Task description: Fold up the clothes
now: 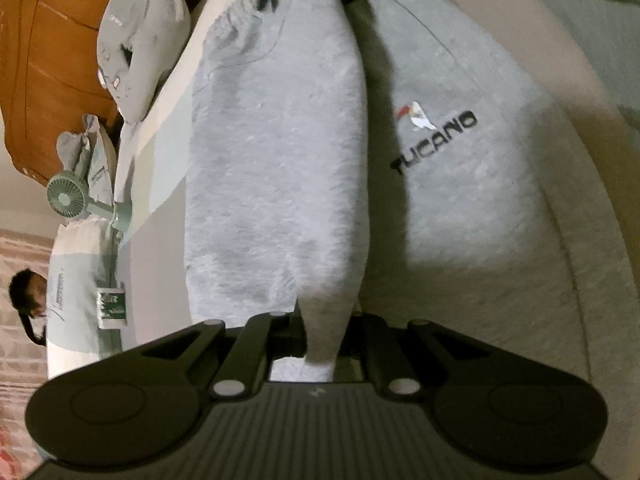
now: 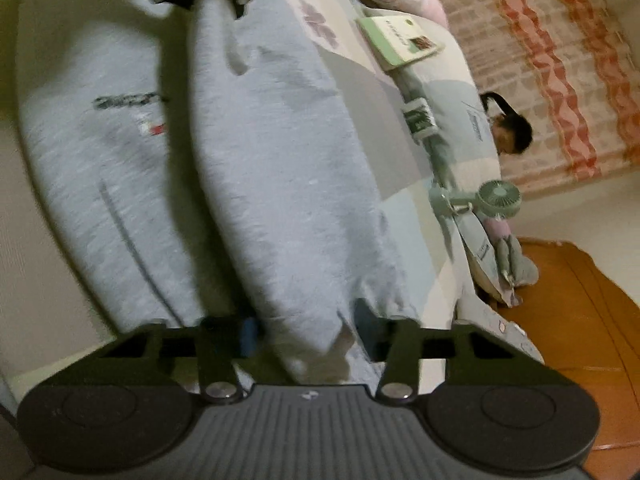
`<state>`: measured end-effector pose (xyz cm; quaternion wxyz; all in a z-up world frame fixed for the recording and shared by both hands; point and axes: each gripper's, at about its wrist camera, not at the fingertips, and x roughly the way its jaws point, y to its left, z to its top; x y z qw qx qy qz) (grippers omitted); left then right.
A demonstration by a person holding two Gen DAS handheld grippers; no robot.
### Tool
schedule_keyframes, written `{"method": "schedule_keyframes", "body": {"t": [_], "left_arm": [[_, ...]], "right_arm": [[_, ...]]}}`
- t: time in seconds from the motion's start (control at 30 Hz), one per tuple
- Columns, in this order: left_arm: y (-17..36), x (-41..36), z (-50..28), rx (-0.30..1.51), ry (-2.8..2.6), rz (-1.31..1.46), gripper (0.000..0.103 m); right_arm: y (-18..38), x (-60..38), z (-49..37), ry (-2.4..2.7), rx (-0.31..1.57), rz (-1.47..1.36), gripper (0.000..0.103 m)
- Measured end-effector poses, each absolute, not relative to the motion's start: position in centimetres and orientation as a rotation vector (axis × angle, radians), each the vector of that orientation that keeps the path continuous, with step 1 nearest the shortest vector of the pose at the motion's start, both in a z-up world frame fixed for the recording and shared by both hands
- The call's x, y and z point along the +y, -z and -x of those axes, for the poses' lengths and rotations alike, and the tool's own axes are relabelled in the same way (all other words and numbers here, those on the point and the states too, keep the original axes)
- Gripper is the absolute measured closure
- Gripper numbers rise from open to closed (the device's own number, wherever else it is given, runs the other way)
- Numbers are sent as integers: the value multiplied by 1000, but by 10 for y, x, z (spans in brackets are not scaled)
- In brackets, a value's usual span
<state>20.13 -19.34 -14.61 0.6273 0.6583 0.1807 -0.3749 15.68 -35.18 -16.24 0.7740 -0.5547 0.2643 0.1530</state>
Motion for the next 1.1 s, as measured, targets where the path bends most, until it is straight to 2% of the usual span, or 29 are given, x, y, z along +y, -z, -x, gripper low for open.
{"method": "schedule_keyframes", "body": {"t": [0.03,0.13,0.37,0.53,0.83,1.1], "left_arm": [[147,-193,-200,409,855,-1517,98],[142,-193,-198,401,841,-1529,99],[107,-198,-179,386,794,-1585,99],[86,-211,-158,464,828,-1553,99],[125,-228,-132,531,850,-1608,99],[133,-236,-117,523,828,-1632,99]], "right_arm": [[166,-351,-155,-335,569,1216,83],[169,-351,-154,-337,537,1259,87],[147,-372,-151,-346,484,1311,89],[145,-383,-143,-391,440,1439,90],[175,-395,-131,-433,426,1532,91],[183,-400,-122,-404,378,1567,91]]}}
